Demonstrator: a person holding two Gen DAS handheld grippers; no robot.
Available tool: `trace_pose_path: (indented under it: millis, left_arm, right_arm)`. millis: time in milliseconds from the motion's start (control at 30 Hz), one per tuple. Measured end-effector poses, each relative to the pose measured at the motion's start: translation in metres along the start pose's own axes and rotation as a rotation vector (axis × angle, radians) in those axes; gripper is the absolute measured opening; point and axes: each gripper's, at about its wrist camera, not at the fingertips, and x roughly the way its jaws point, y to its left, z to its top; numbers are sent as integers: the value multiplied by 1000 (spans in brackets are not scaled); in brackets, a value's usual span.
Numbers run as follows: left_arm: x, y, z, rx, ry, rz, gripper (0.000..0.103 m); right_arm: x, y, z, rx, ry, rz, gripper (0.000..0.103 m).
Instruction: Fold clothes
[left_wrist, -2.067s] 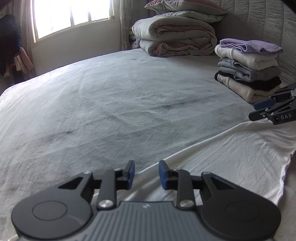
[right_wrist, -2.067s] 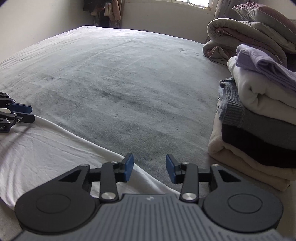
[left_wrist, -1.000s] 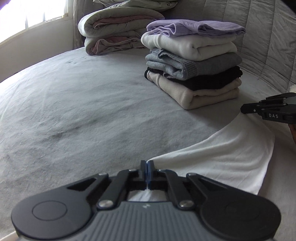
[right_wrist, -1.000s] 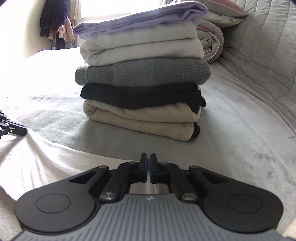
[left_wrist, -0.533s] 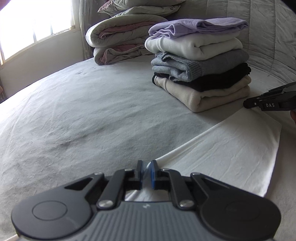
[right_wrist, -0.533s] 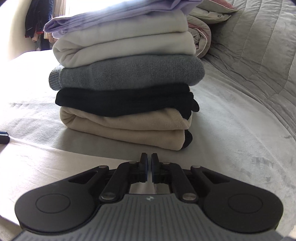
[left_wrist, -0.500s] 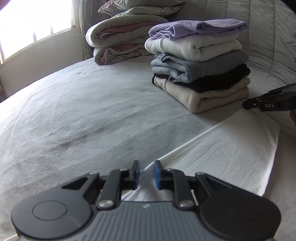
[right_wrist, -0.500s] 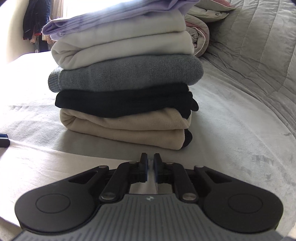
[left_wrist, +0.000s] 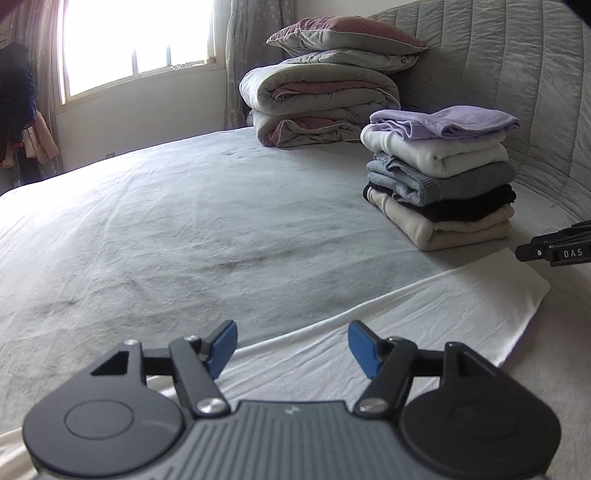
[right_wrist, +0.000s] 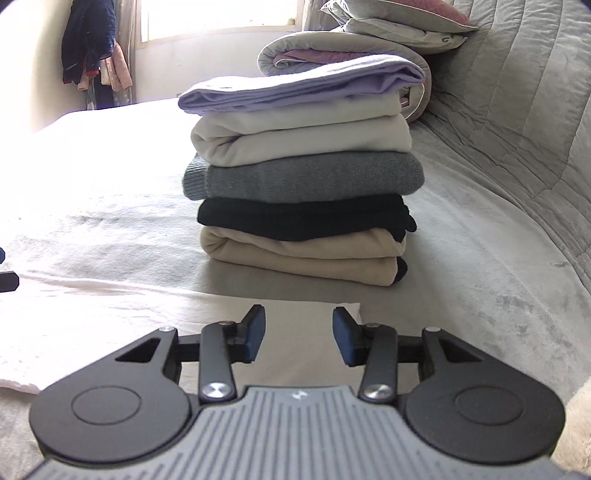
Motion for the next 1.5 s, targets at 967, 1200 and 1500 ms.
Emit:
trace_pose_path:
  millis: [967,1200,1500]
  left_arm:
    - [-47,231,-102,-246,80,392,63]
    - [-69,208,-94,-267,46,354,62]
    - [-104,149,-97,-185,13,138,61]
  right_arm:
    - [-22,171,-16,-176,54,239,47]
    - [-30,180,-30,-115,74,305,47]
    - [-48,187,-51,49,114,492,47]
